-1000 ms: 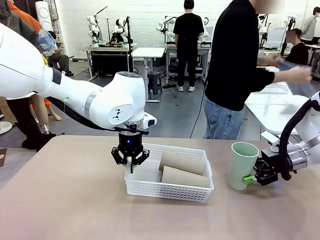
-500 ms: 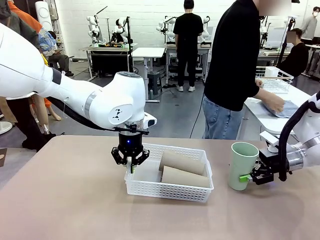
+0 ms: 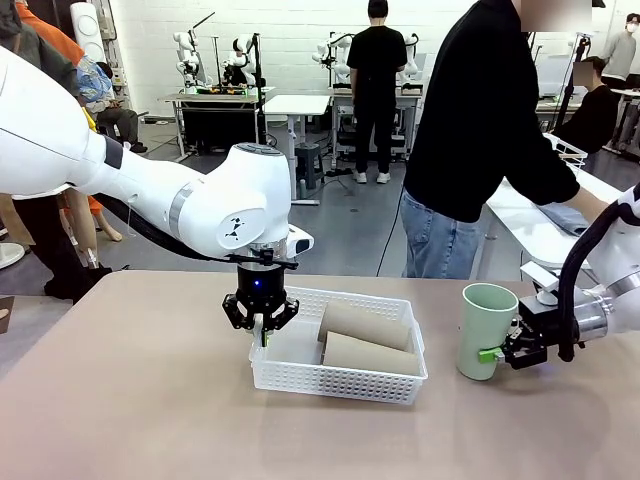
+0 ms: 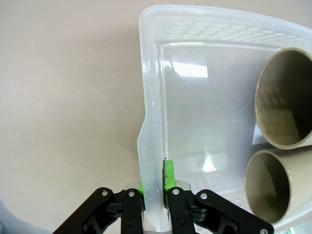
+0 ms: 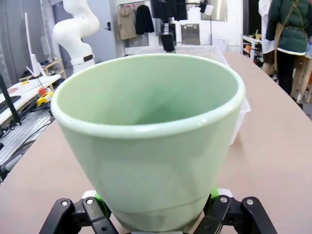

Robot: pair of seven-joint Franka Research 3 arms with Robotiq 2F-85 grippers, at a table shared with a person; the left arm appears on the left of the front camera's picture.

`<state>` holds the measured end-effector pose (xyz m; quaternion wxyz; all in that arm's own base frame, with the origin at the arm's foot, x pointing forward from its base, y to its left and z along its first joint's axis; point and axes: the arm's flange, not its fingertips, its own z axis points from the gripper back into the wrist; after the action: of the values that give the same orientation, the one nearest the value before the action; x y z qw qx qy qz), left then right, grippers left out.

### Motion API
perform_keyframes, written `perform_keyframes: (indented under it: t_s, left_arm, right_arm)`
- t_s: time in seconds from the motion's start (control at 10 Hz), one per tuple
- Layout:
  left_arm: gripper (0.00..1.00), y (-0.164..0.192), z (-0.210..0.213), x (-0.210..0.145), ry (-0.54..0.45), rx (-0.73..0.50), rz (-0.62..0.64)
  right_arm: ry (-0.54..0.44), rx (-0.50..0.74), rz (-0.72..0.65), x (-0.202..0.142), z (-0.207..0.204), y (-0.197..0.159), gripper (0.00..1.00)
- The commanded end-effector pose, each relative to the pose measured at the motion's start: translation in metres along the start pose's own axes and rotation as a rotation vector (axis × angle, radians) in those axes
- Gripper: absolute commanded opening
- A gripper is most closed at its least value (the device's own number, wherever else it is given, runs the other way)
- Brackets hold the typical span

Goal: Clean and organize the cups into the basket.
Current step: Pick up the Reusable plastic cup from the right side of the table and stack it inside the Organizing basket in the center of the table.

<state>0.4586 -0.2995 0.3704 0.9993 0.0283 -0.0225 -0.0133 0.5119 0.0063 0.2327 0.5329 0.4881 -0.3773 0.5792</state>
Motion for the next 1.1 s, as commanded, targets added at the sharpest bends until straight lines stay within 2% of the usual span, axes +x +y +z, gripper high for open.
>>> perform_keyframes:
  t_s: [0.0, 0.2, 0.4, 0.6, 0.7, 0.8, 1.0]
  left_arm:
    - [0.0, -0.001, 0.002, 0.0, -0.006, 0.003, 0.004]
    - [0.0, -0.001, 0.002, 0.0, -0.006, 0.003, 0.004]
    - [0.0, -0.001, 0.002, 0.0, -0.006, 0.003, 0.004]
    - [0.0, -0.001, 0.002, 0.0, -0.006, 0.003, 0.004]
    - [0.0, -0.001, 0.002, 0.0, -0.006, 0.003, 0.004]
    - [0.0, -0.001, 0.002, 0.0, -0.006, 0.003, 0.004]
    - [0.0, -0.001, 0.002, 0.0, -0.006, 0.003, 0.004]
  right_arm:
    - [0.068, -0.225, -0.011, 0.039, 0.004, 0.006, 0.2]
    - [0.074, -0.377, 0.034, 0.108, 0.009, 0.029, 0.2]
    - [0.033, -0.423, 0.052, 0.161, 0.015, 0.048, 0.2]
    - [0.009, -0.417, 0.051, 0.183, 0.018, 0.059, 0.2]
    - [0.0, -0.407, 0.03, 0.18, 0.021, 0.061, 0.2]
    - [0.017, -0.406, 0.079, 0.19, 0.027, 0.056, 0.2]
    - [0.017, -0.406, 0.079, 0.19, 0.027, 0.056, 0.2]
